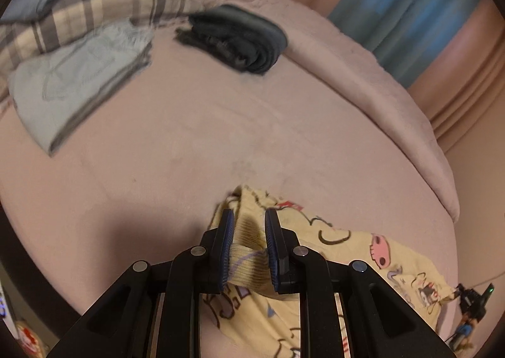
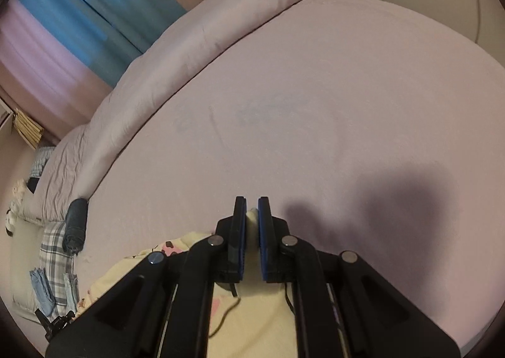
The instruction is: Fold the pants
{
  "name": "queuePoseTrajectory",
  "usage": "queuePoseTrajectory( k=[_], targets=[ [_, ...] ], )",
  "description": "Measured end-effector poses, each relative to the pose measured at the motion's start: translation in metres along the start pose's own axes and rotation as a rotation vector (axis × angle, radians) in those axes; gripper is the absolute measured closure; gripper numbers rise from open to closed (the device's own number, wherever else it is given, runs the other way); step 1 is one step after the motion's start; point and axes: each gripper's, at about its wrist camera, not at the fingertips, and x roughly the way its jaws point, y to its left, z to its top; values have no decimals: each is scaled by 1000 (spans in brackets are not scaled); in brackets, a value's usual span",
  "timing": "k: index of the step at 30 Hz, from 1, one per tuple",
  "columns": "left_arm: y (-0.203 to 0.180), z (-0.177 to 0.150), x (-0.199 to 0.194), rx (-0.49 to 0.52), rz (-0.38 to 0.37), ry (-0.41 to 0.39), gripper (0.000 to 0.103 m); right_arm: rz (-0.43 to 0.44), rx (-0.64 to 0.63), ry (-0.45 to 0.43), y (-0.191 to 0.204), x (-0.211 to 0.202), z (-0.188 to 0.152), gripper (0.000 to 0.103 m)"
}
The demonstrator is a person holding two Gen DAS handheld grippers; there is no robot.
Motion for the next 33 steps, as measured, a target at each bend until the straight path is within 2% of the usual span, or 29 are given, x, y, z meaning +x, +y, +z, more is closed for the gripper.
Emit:
queuePoseTrajectory(
  k=[5,8,11,15,18,24,25,26,29,33],
  targets=[
    [4,-7,-26,46,22,-44,85,-6,-80,-68,19,-49,-8,96],
    [25,-25,-13,27,63,36,85,-20,-96,-54,0,-60,-26,95],
    [41,-47,10,3,113,130,84,-73,-51,26,-35,-49,-62,95],
    [46,-59,25,2,152,169,84,-104,40,82,-71,-33,-96,95],
    [41,-55,33,27,181,193,84,-80,60,52,-75,-34,-102,95],
    [41,-50,37,29,177,209,84,-139,-21,60,-56,-36,-93,90],
    [41,-51,37,27,174,213,84,-163,-24,68,-55,-37,-92,85],
    [42,-52,37,26,171,217,83,-185,-25,75,-54,-37,-90,76],
    [44,-50,32,26,194,233,83,-239,-25,59,-59,-51,-91,62],
    [40,-39,15,47,235,198,83,-259,-26,13,-51,-72,-83,62]
  ],
)
